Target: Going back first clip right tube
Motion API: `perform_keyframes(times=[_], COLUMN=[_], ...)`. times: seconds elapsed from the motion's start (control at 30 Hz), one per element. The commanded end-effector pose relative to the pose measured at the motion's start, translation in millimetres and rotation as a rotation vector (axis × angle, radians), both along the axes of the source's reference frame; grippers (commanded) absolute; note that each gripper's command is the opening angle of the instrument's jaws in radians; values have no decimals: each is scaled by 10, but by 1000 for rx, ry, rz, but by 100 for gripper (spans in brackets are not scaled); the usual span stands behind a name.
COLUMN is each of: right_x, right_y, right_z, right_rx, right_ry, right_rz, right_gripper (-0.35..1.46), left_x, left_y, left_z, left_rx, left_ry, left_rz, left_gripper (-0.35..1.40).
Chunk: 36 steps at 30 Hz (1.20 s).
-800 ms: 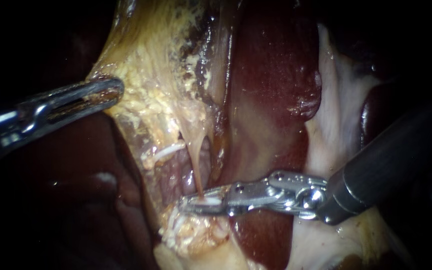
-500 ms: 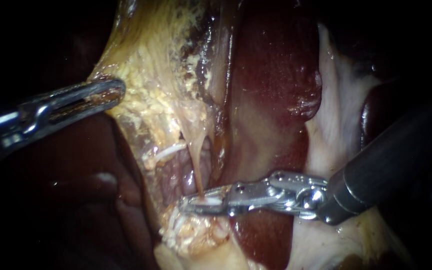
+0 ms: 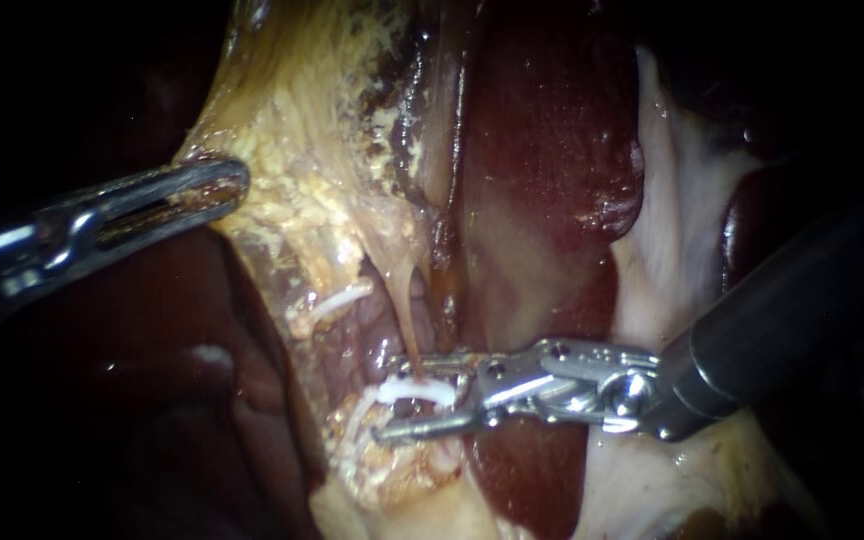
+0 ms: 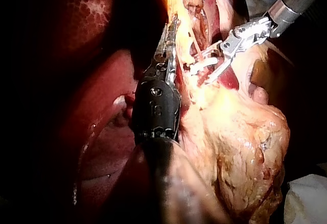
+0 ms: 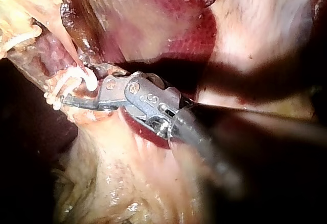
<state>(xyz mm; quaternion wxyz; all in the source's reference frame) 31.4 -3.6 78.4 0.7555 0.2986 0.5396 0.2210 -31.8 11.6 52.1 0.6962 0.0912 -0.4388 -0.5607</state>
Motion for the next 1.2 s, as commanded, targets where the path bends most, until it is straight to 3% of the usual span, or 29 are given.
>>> perform_keyframes(times=[0.03,0.4,0.6,0.83,1.03,1.2], right_x=[-2,-50,-79,-114,-122,-122], right_y=[2,21,58,92,100,99], right_z=[-3,-45,-84,-123,-130,-124], right_rx=[-5,-114,-275,-369,-413,-422], right_ry=[1,38,105,112,125,123], right_rz=[-1,-29,3,6,-1,-1], right_gripper=[60,60,60,60,60,60], left_x=[0,1,1,1,-2,-11], left_y=[0,0,0,-1,-2,-7], left_z=[0,0,0,1,5,29], left_rx=[0,0,0,-1,-3,-3], left_ry=[0,0,0,0,1,2], left_rz=[0,1,1,0,-1,-9], left_gripper=[-35,-35,-35,-35,-35,-35])
